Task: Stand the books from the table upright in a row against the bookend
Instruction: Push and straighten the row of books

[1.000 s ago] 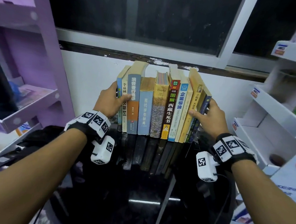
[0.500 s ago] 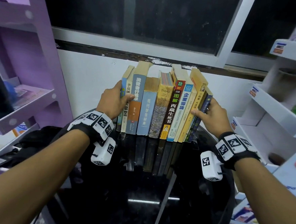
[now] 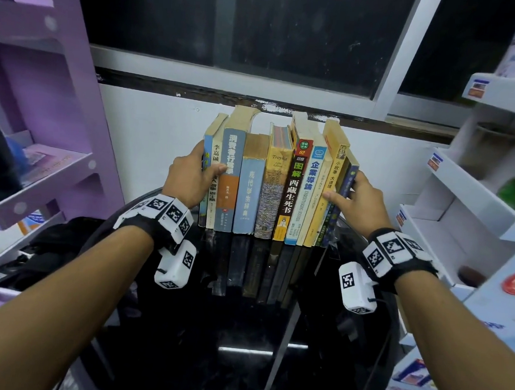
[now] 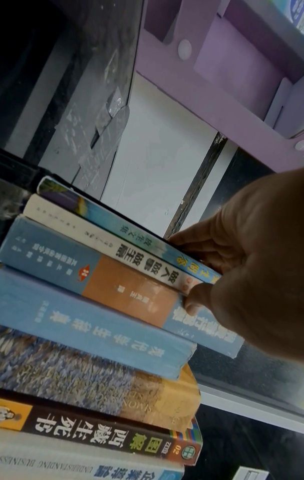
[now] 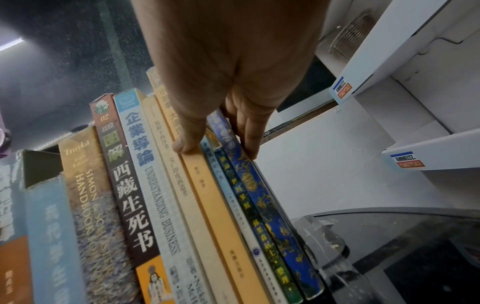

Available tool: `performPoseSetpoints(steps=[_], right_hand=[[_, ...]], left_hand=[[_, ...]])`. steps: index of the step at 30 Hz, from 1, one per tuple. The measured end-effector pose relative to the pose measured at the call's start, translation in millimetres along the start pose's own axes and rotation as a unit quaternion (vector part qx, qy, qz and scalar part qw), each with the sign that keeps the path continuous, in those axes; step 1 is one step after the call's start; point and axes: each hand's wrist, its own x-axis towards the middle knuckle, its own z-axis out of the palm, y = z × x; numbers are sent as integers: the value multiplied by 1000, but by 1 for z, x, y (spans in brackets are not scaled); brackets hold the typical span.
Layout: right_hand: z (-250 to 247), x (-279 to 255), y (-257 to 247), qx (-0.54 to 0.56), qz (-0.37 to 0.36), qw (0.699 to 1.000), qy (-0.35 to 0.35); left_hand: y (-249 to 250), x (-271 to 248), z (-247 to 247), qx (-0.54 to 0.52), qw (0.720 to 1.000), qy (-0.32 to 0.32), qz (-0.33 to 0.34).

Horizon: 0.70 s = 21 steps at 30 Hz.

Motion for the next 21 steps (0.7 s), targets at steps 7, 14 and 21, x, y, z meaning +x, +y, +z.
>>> performPoseSetpoints(steps=[7,14,21], right_hand=[[-10,-5,-9,-15,19,999,-23],[-9,-17,-25,-92,-58,988,111],[23,-25,-61,-304,-308,900,62]], left_hand=[[1,2,-13,3,999,-52,5],[4,5,-32,-44,995,-81,31],[3,17,-54,-67,990,-101,67]])
